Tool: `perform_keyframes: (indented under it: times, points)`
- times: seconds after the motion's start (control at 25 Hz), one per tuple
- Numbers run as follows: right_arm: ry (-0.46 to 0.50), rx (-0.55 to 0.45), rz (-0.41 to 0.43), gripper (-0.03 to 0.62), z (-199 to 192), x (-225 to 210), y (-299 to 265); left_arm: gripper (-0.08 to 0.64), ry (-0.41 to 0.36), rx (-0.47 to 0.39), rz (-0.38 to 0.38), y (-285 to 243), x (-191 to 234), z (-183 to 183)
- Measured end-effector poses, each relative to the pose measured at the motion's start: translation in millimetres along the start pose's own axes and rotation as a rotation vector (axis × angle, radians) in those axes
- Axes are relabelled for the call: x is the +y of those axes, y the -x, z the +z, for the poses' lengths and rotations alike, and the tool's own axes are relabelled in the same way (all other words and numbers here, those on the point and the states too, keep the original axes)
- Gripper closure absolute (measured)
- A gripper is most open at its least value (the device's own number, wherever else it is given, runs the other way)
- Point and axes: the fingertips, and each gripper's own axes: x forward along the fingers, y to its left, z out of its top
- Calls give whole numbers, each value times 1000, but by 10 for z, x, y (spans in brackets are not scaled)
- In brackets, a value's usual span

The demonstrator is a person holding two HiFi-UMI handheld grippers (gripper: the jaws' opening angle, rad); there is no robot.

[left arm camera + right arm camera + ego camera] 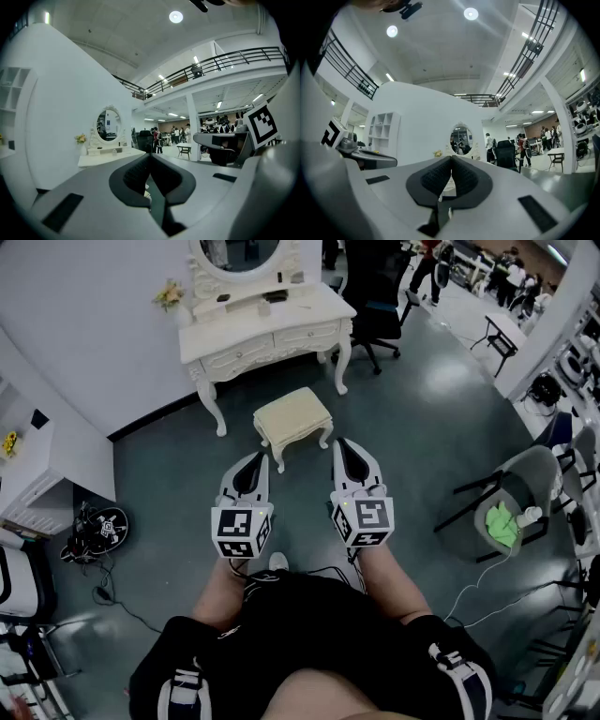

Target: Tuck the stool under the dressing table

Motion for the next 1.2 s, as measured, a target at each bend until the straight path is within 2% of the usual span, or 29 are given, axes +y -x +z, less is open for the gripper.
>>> perform_keyframes:
  times: [0.32,0.88,1.2]
  points:
    - [-19,1,4,575,16,-122,185,541,-3,9,11,21,-163,14]
    - [-6,2,9,575,24,-313,508,541,-13,6,-20,-4,-625,16]
    - [-5,11,4,575,-43,-400,372,541,-13,5,-38,-225,-600,3]
